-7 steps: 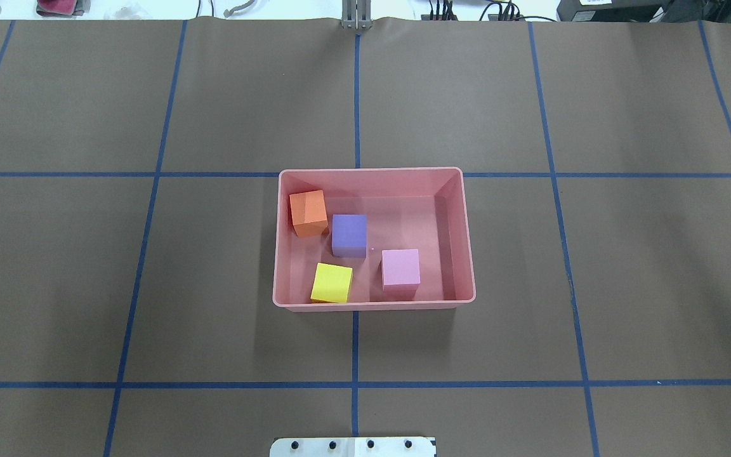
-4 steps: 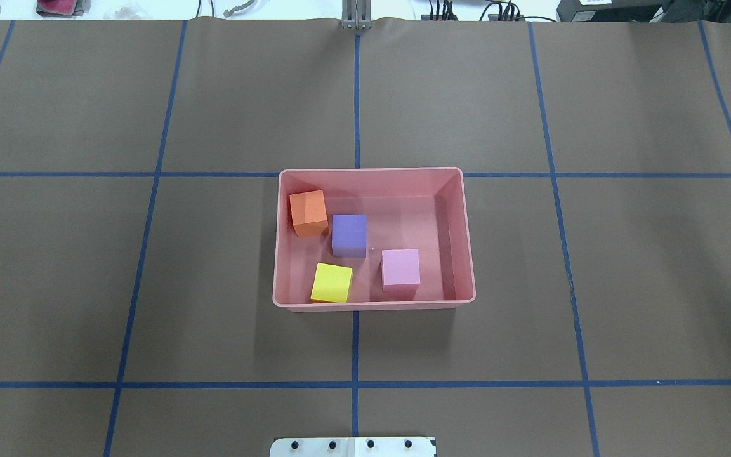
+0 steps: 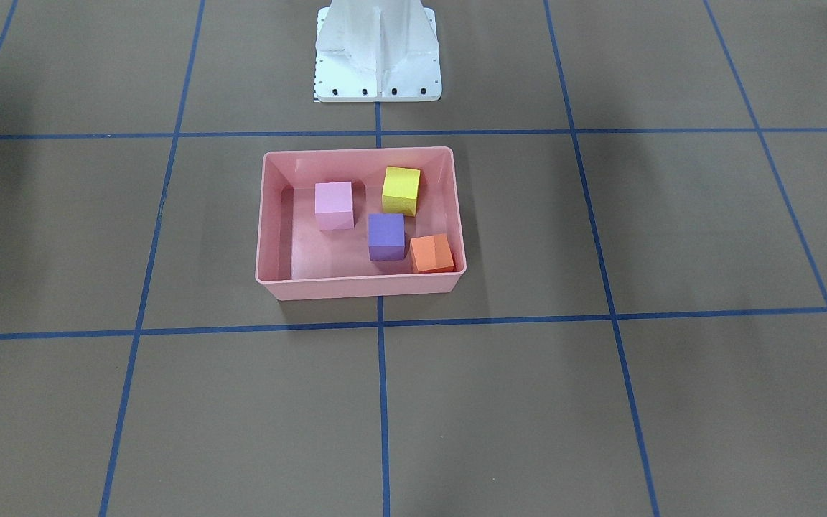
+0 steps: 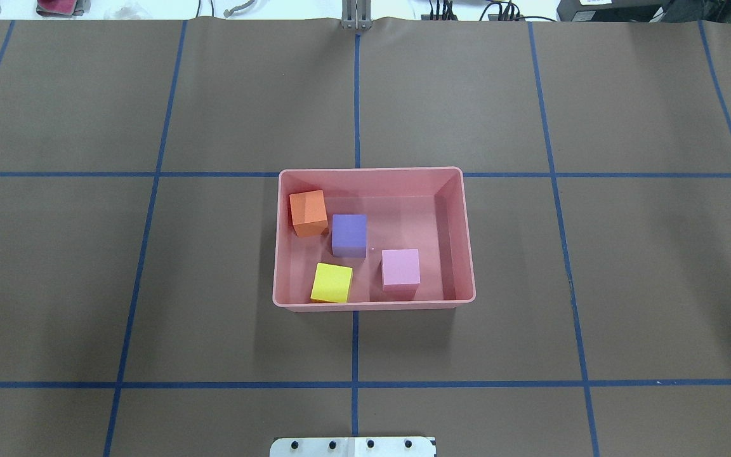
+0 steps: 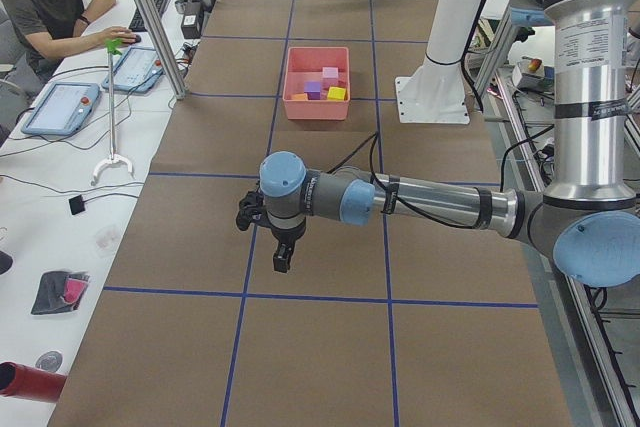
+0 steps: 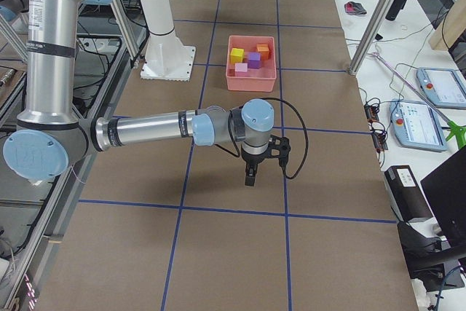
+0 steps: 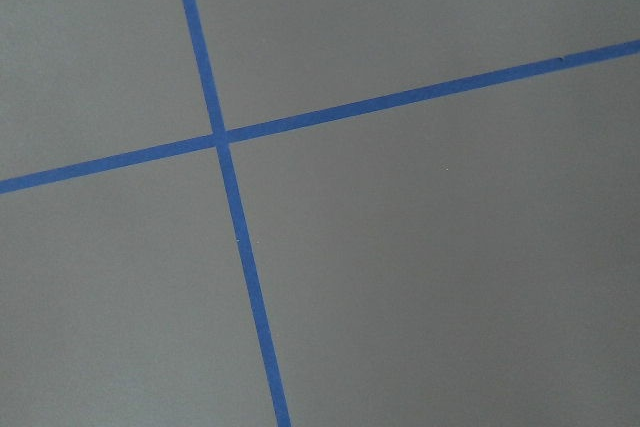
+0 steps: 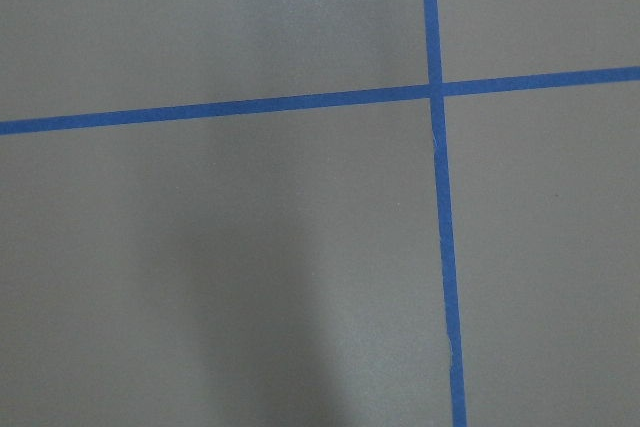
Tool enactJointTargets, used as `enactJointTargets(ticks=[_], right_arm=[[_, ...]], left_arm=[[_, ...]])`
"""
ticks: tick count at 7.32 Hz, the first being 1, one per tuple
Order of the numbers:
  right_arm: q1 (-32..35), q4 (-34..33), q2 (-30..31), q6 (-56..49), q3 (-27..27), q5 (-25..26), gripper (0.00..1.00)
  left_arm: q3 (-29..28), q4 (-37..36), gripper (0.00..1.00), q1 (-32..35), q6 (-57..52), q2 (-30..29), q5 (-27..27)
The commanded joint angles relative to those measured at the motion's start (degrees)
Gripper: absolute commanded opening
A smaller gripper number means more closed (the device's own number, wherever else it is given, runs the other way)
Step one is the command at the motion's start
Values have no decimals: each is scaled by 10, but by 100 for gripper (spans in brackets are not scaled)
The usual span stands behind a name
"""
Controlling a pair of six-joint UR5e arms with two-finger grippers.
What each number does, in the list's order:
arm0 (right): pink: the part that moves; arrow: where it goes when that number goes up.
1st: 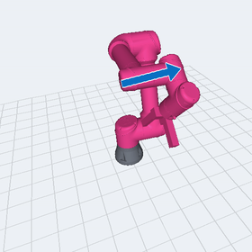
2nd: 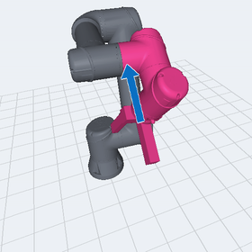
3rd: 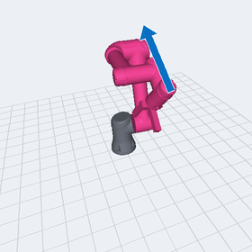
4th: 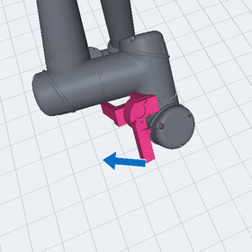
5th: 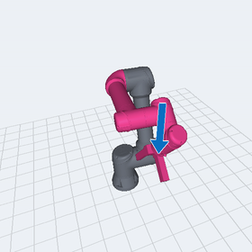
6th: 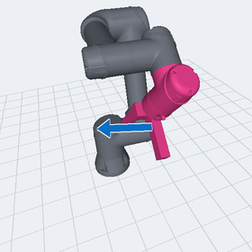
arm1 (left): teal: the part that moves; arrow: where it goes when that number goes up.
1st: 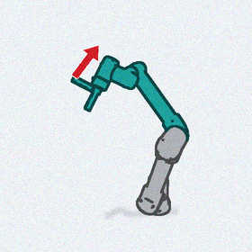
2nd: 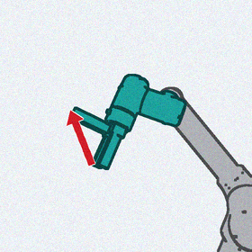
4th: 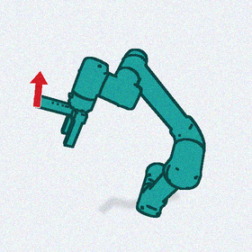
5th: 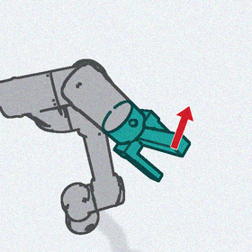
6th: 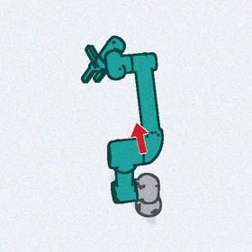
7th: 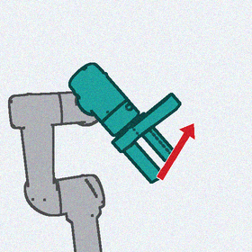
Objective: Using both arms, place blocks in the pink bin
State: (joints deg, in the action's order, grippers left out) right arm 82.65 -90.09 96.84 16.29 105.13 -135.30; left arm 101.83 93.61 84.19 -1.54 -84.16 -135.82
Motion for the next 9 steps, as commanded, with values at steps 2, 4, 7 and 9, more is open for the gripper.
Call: enactJointTargets(ticks=[2,4,7,9], right_arm=[[1,0,-7,0,-24,1,99],[1,0,-10,-1,-44,3,99],[23,0,-11,-3,-40,3,99],[30,-4,-32,-3,-44,15,99]], left_arm=[[-1,-96,99,32,-29,-11,-2],[0,-102,99,33,-23,-11,-2],[-1,-106,100,34,-21,-7,-3],[5,-98,100,34,-22,-6,-3]])
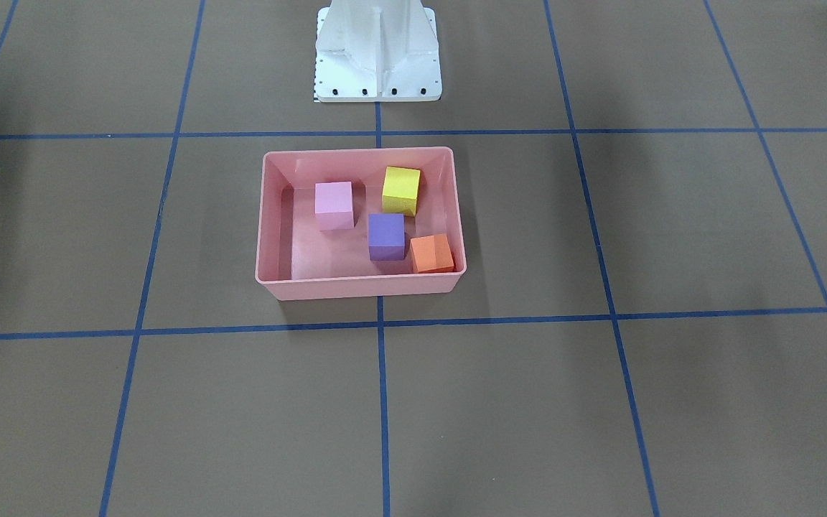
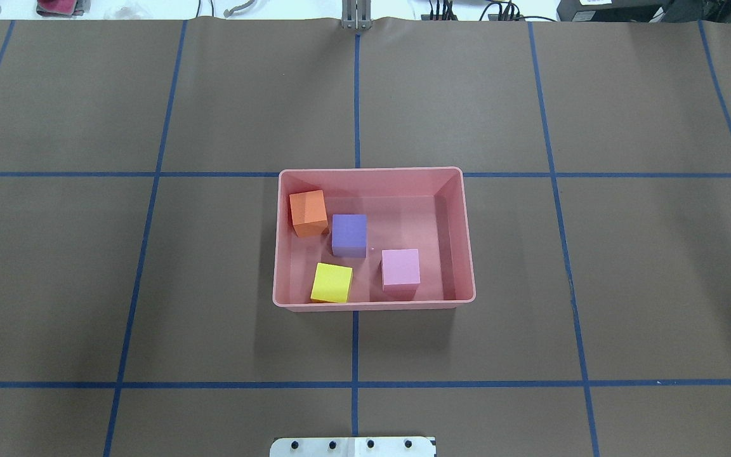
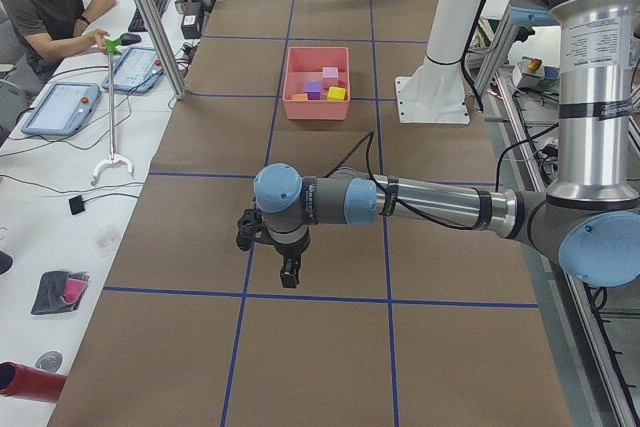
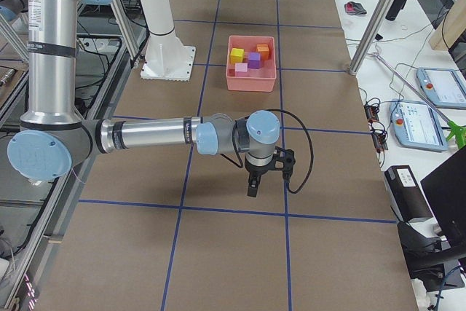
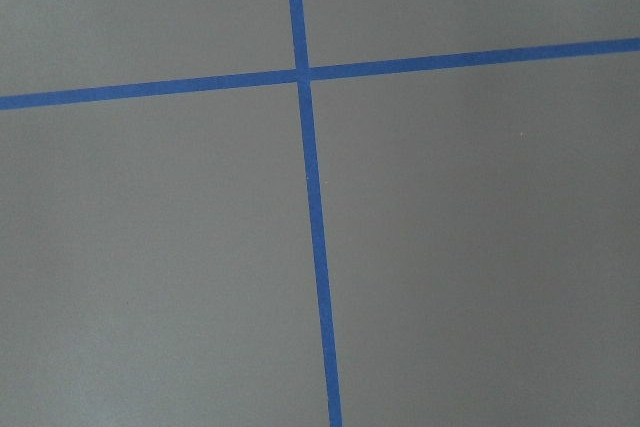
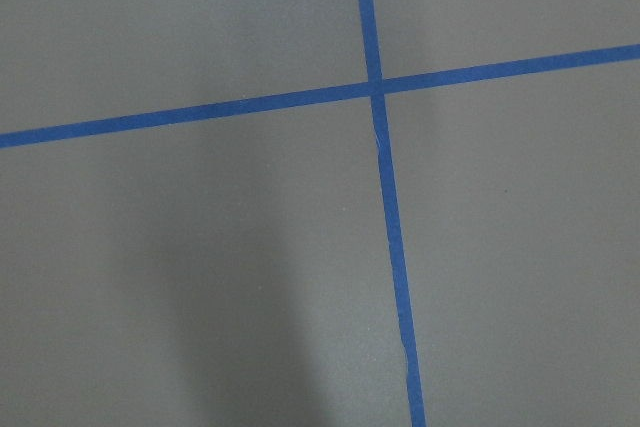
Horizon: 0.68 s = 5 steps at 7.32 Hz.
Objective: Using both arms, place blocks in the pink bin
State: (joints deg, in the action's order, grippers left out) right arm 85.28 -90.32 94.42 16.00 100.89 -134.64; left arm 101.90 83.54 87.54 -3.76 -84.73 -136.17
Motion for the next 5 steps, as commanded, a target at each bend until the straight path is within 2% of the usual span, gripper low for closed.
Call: enactJointTargets(ticks=[1,5], right_arm=[[4,-2,-8,0,-2,11,99],[3,-3,-8,0,-3,11,99]], left_arm=[[-1,2,100,-1,2,-2,2],[-3,2,100,-3,-1,-17,3]])
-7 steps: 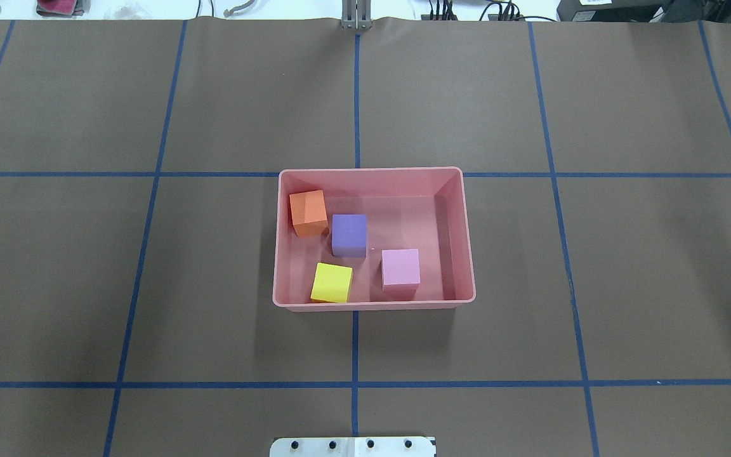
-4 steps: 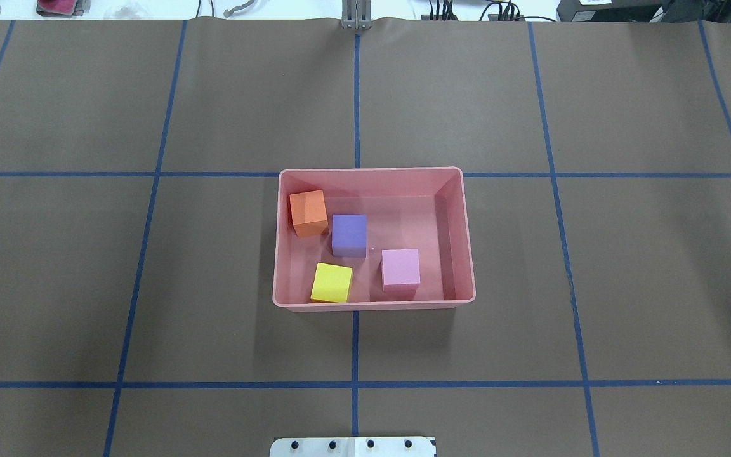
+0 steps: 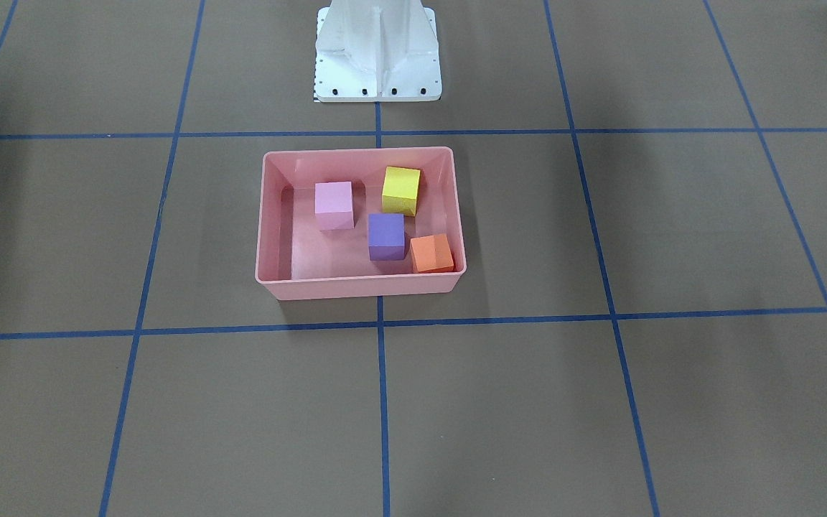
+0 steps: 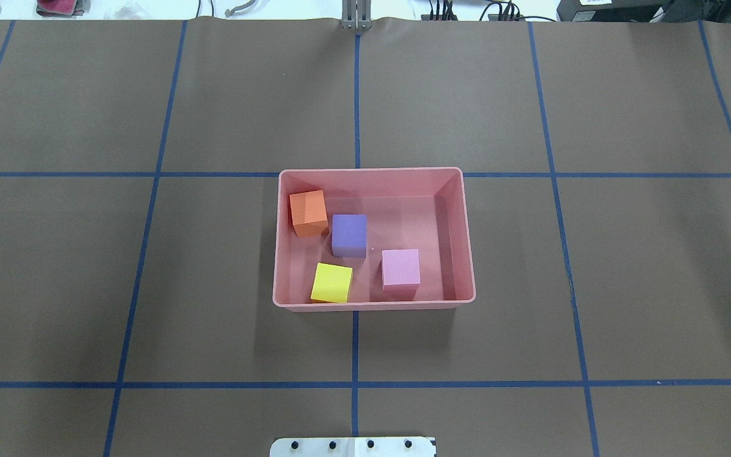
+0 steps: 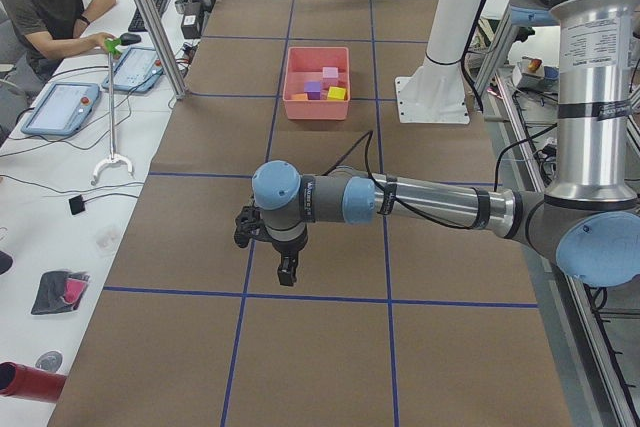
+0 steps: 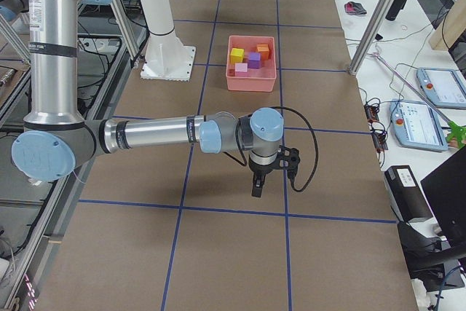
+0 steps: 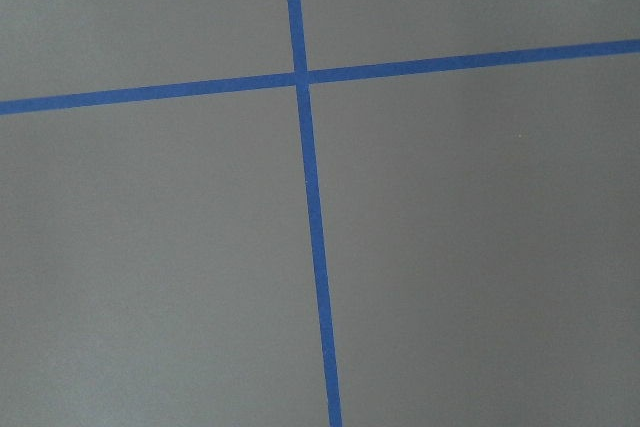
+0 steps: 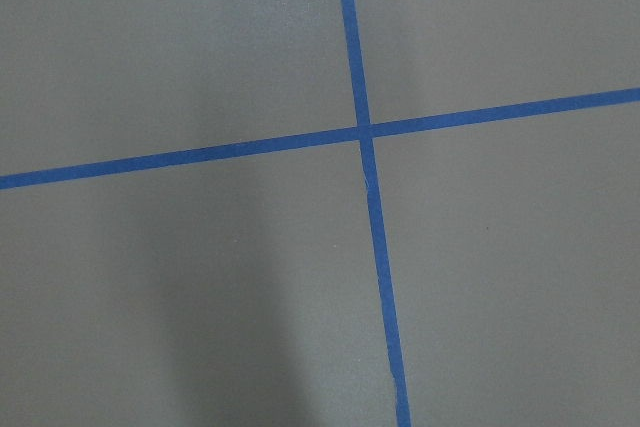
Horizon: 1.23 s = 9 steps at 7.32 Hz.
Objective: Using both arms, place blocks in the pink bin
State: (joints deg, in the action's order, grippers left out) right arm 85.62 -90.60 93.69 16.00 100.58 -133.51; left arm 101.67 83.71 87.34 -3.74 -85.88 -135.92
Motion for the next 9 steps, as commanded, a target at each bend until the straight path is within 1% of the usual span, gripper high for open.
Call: enactJointTargets(ticks=[1,9], right_arm=[[1,1,-1,0,-2,0,99],[0,4,-2,0,-1,-7,99]], left_arm=[[1,0,100,-1,-4,-5,0],[6,1,100,0,-4,-6,1]])
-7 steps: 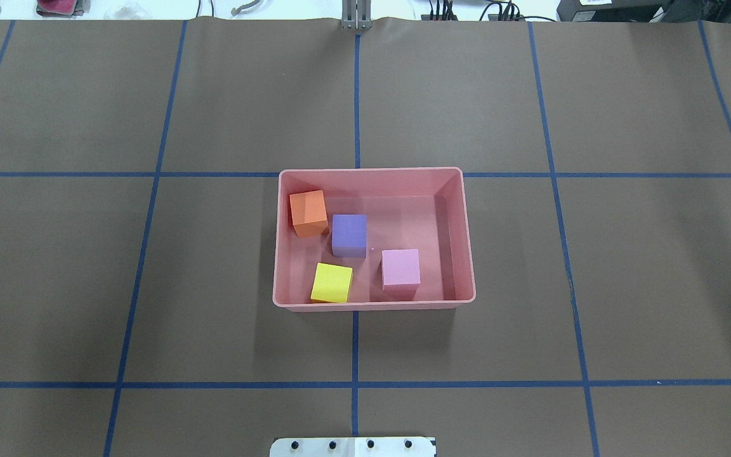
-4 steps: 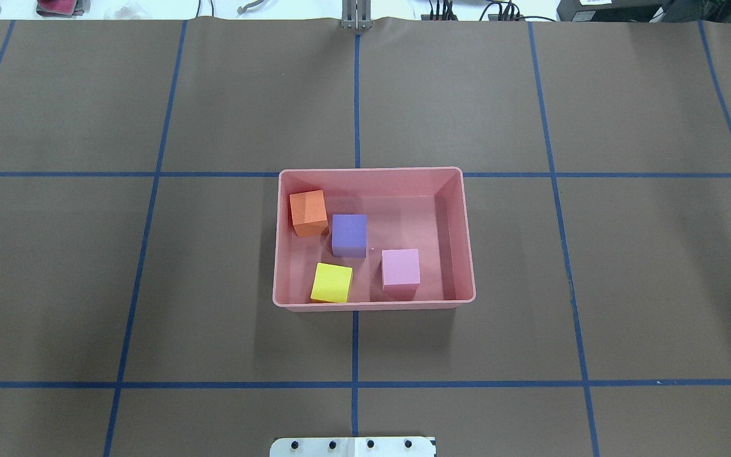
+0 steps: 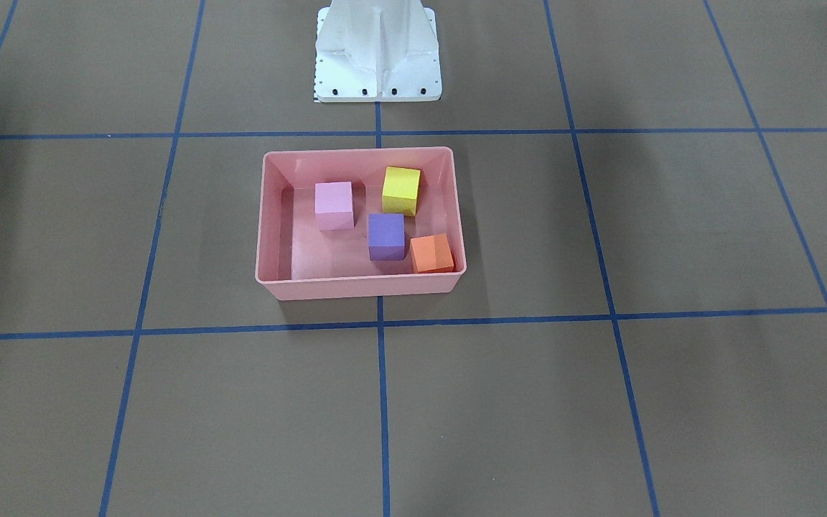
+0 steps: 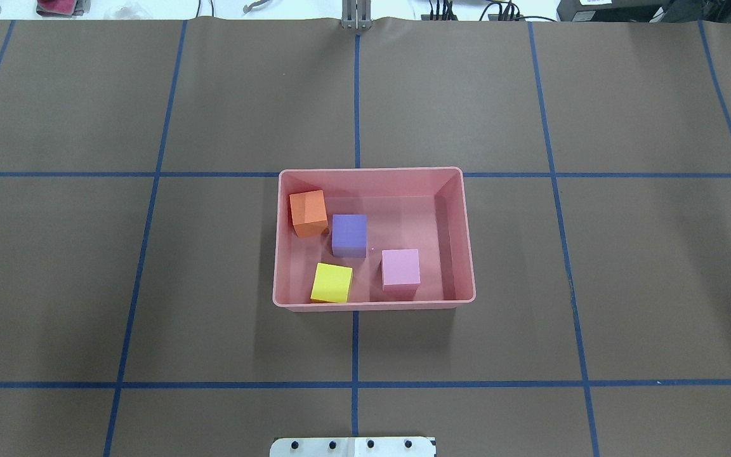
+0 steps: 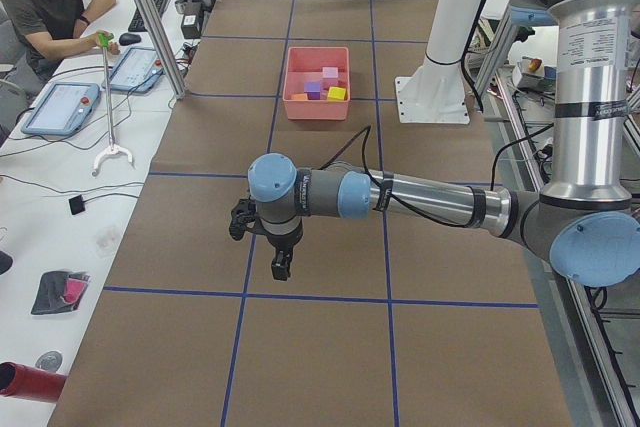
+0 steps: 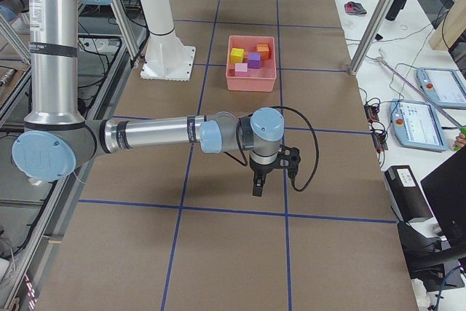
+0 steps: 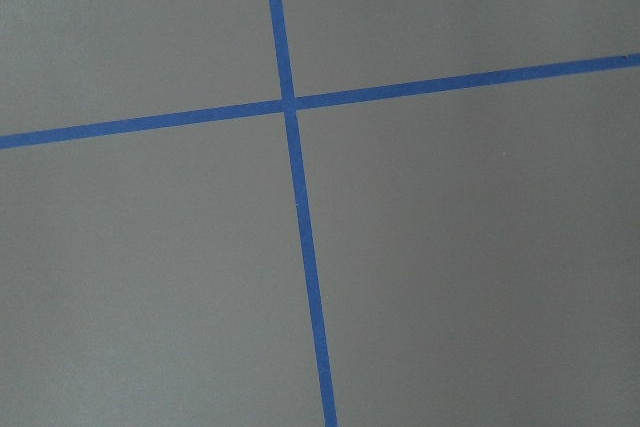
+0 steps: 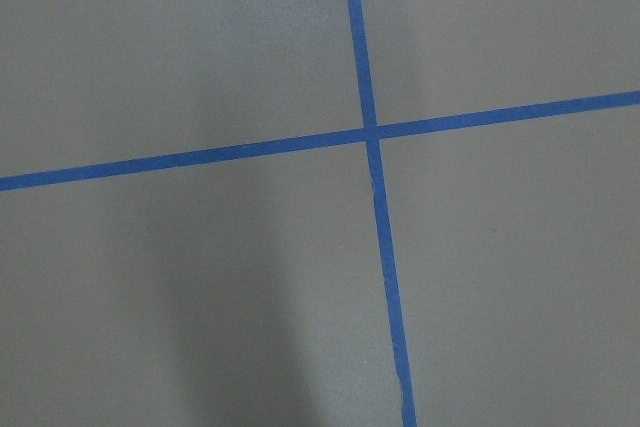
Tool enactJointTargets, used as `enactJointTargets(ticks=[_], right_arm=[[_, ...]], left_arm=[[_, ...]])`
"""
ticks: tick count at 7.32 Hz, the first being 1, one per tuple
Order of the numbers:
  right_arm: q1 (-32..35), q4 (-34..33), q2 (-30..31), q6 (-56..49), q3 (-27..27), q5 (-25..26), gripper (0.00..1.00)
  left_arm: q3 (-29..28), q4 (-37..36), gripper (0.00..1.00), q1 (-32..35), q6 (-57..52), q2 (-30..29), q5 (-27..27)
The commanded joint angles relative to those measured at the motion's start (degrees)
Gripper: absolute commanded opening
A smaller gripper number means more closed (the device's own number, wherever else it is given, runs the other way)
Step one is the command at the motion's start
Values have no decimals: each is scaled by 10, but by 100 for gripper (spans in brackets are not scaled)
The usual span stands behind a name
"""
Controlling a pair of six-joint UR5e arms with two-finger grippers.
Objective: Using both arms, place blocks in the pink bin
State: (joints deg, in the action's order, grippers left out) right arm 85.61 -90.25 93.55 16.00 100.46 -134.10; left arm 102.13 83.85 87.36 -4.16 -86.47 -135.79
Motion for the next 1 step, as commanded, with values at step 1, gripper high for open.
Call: enactJointTargets(ticks=[1], right_arm=[[0,2,0,0,0,0,99]], left_arm=[[3,0,100,0,1,0,0]])
